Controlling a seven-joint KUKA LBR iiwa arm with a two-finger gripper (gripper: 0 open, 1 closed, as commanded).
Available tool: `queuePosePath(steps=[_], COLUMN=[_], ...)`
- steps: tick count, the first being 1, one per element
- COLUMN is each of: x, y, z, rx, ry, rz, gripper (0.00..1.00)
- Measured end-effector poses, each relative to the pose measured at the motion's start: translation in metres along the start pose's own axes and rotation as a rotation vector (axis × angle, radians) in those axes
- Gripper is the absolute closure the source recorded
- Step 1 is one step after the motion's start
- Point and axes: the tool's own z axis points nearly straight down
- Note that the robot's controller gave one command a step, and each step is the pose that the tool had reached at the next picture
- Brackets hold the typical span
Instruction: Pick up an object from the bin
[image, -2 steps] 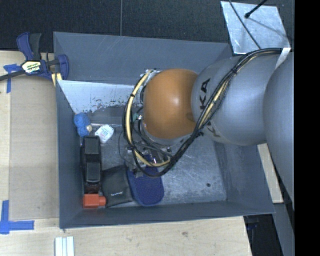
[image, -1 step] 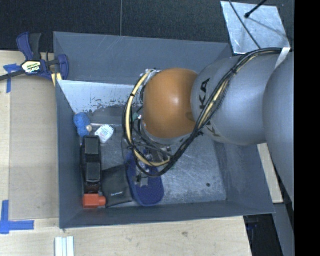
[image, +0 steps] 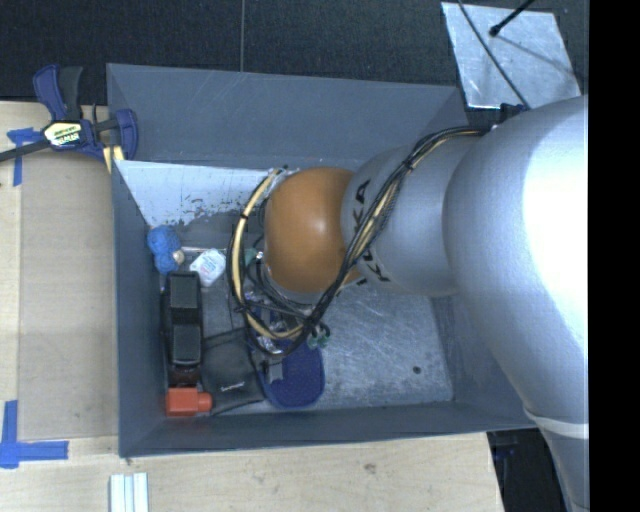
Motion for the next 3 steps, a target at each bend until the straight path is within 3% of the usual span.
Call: queuePosePath(steps=[1,2,3], x=[-0.003,0.006,0.028], y=[0.000,0.010,0.030], z=[-0.006,-0.111,-0.221], rx=[-0.001,0.000,0.000], ry=[-0.010,-0.016,-0.018], rz=[0.002,-0.027,-0.026], gripper=[1.00,1.00,1.00])
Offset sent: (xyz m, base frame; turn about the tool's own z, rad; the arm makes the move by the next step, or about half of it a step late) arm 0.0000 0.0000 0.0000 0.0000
